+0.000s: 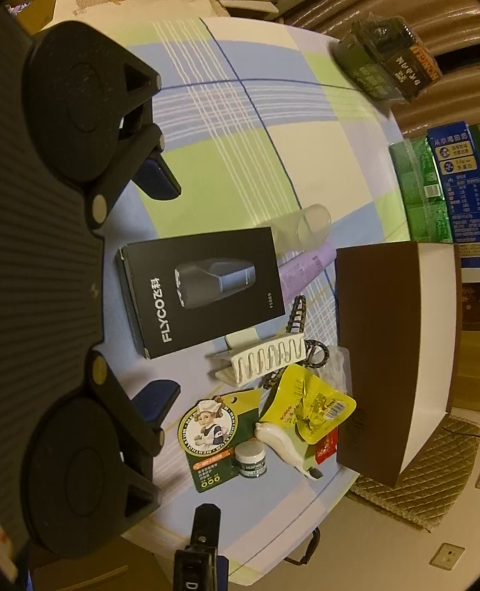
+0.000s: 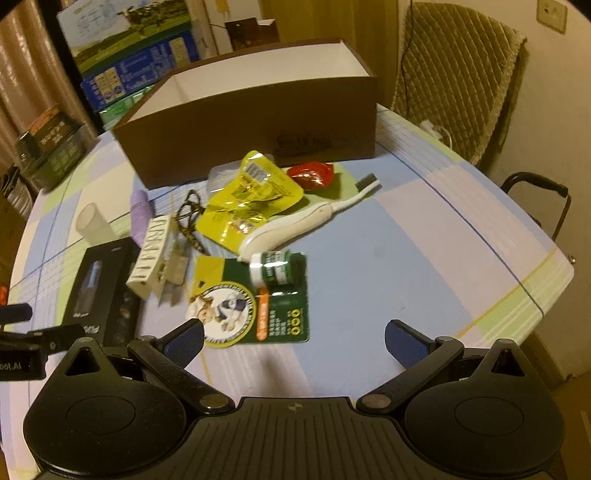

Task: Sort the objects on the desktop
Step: 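Move left tool toward black FLYCO box while right tool approaches green lip-balm card, then grasp black FLYCO box with left tool while right tool grasps green lip-balm card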

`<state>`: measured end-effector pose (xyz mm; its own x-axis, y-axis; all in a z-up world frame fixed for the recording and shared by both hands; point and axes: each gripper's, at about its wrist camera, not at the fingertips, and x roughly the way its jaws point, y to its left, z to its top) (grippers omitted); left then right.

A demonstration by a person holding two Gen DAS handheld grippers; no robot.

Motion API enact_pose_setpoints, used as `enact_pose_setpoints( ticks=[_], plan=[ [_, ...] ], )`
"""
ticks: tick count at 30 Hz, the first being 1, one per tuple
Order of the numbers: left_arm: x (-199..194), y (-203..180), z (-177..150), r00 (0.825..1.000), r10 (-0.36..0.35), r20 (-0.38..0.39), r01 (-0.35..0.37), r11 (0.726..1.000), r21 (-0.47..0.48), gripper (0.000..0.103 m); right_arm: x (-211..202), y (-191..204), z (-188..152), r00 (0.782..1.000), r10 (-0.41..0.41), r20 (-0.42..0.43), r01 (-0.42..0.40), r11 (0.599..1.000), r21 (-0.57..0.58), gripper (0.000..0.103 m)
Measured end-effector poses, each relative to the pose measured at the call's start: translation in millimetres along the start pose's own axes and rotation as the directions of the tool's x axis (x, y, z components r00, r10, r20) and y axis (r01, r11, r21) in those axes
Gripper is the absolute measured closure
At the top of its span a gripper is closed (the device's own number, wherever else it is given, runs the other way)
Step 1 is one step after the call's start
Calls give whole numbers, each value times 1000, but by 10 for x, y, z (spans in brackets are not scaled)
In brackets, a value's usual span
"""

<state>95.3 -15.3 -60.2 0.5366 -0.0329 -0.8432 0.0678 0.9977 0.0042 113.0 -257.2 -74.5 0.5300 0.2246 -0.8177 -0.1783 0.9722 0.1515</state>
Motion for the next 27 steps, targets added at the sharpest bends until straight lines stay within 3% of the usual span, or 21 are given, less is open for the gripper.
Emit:
enact_pose_setpoints(
  ticks=[7,16,21,27],
  plan=[
    [209,-21,75,1000,15,-10,-15,1000,-2,1,141,-78,71,1000,-10,-16,10,1000,-7,2],
    [476,-73,188,999,34,-35,-34,999,5,12,265,-242,172,999,-5,-43,6,1000,14,2],
    [591,-87,230,997,64,-47,-63,998,20,23,316,-274,227,999,2,-53,-2,1000,3,2],
    [579,-76,202,997,62,-50,-60,998,28,23,384,-304,278,997,17,-69,-17,1000,-6,2]
  ],
)
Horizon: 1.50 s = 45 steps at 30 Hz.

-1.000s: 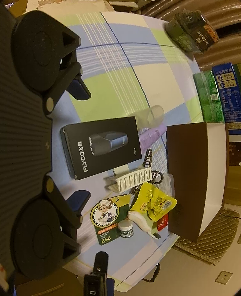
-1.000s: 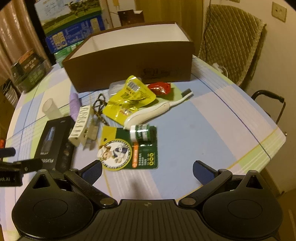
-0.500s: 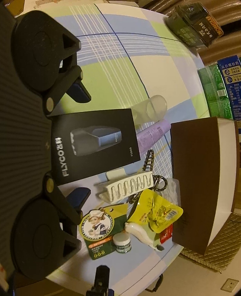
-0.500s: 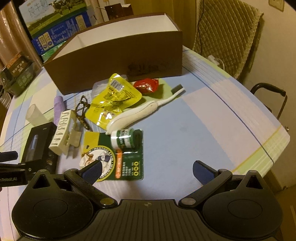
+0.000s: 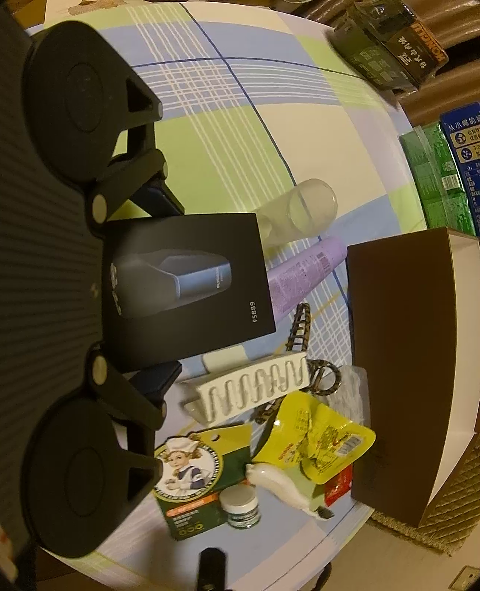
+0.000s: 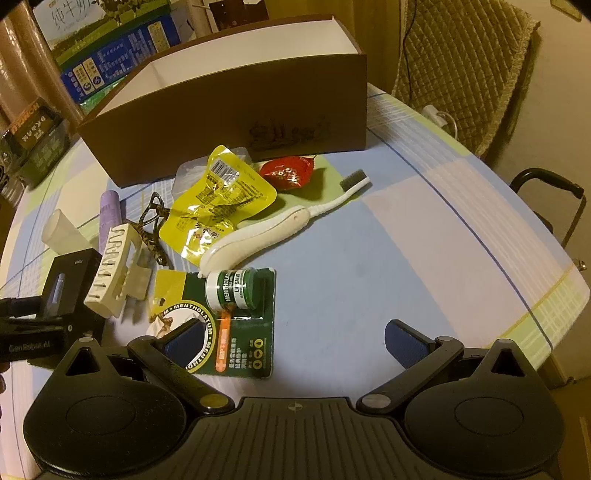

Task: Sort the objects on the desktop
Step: 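Grasp black FLYCO box with left tool while right tool grasps green lip-balm card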

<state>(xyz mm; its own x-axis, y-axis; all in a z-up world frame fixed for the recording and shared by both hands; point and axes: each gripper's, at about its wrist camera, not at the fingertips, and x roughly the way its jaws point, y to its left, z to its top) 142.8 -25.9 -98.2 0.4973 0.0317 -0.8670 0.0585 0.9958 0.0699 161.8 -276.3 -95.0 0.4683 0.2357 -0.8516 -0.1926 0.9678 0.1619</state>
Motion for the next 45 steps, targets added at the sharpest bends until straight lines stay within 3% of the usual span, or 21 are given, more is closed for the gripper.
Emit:
enact_pose_setpoints(
  ticks=[10,20,26,27,29,36,38,41,45],
  plan=[
    [-206,78,-292,999,-4,-41,4,1000,-3,23,118,79,87,999,37,-11,-38,999,-28,2],
    [-143,86,-191,1000,14,-16,-15,999,-42,26,187,180,122,999,53,-5,-53,997,-57,2],
    [-240,254,-231,998,60,-12,-60,995,-82,26,226,270,141,999,43,30,-40,995,-91,3],
    [-255,278,-231,998,68,-9,-68,994,-87,26,247,296,137,999,34,39,-30,994,-102,4],
    [-288,309,-232,997,82,-2,-82,992,-93,26,288,336,130,998,25,54,-18,992,-123,24],
    [-348,329,-270,996,87,1,-87,991,-97,26,445,415,113,997,-4,75,16,986,-167,51],
    [-351,317,-281,997,83,0,-83,992,-93,26,465,428,91,998,8,67,5,983,-182,70],
    [-368,291,-285,997,76,1,-76,994,-85,26,446,469,33,999,2,53,10,971,-237,71],
    [-412,232,-281,998,62,12,-61,996,-61,26,375,398,-9,1000,24,9,-22,974,-226,71]
  ],
)
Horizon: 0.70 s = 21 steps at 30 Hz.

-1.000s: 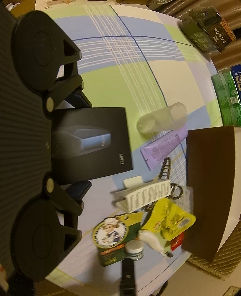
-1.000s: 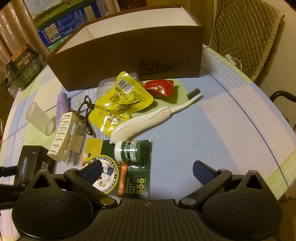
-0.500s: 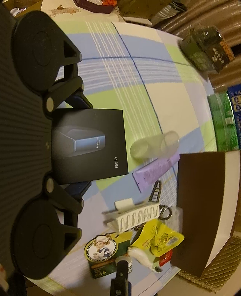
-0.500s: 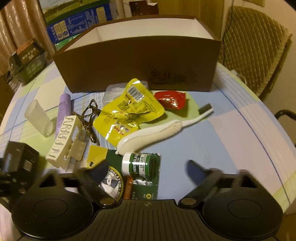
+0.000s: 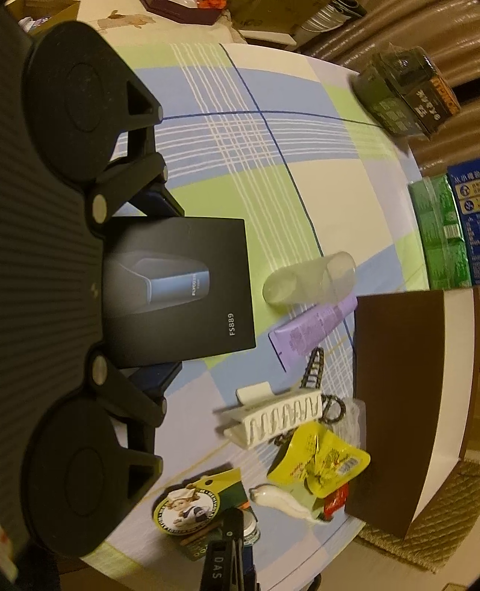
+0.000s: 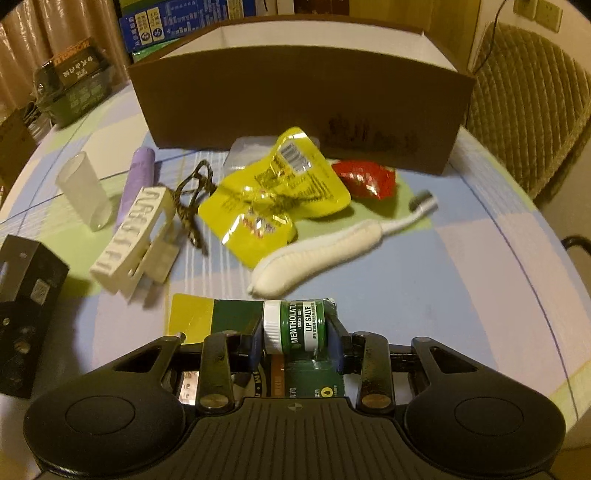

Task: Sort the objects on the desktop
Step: 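Grasp black FLYCO box with left tool while right tool grasps green lip-balm card, then carry FLYCO box and lip-balm card with both tools into the brown box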

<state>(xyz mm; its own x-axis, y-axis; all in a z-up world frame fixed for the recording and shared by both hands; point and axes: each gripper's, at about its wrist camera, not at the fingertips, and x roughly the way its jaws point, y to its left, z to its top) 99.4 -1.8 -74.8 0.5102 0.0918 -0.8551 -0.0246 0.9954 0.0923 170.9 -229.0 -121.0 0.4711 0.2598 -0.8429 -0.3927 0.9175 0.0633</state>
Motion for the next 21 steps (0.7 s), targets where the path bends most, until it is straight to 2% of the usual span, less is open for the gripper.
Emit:
enact_pose_setpoints(
  ticks=[9,15,21],
  plan=[
    [-257,-122,172,997,-43,65,41,999,35,26,-465,-155,14,998,36,50,-38,998,41,71],
    [-462,-234,448,987,-72,143,65,997,52,26,-722,-194,149,993,38,114,-41,999,19,71],
    [-490,-392,796,975,-102,197,92,994,61,26,-787,-289,411,985,36,167,-36,999,-3,71]
  ],
)
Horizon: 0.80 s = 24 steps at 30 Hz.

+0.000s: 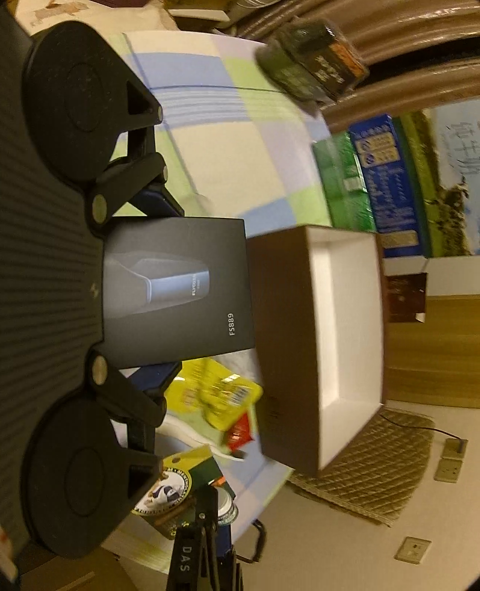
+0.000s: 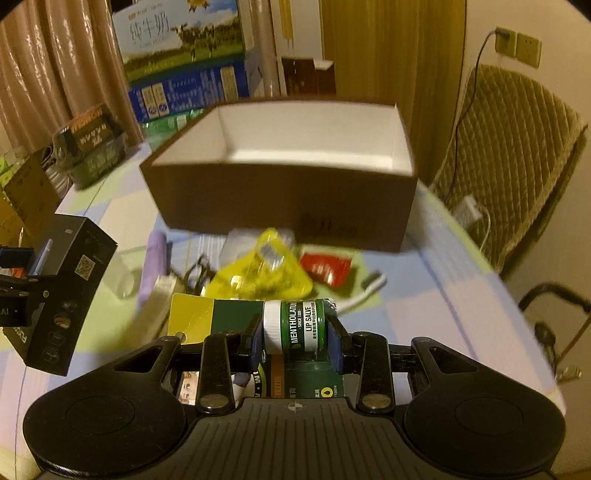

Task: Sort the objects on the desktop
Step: 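Carry FLYCO box and lip-balm card with both tools into the brown box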

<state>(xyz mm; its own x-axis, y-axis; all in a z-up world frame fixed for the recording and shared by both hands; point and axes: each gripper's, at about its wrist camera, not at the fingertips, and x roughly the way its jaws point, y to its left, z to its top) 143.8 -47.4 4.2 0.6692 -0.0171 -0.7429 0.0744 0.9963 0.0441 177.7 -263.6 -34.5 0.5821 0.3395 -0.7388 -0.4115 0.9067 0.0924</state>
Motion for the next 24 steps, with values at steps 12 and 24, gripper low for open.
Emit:
enact_pose_setpoints(
  ticks=[12,24],
  plan=[
    [371,-141,733,998,-10,63,9,1000,9,26,203,-279,757,995,1,98,0,1000,-15,71],
    [983,-148,1615,994,43,98,-46,999,26,26,749,-537,1609,990,-15,144,19,999,-28,71]
  ],
)
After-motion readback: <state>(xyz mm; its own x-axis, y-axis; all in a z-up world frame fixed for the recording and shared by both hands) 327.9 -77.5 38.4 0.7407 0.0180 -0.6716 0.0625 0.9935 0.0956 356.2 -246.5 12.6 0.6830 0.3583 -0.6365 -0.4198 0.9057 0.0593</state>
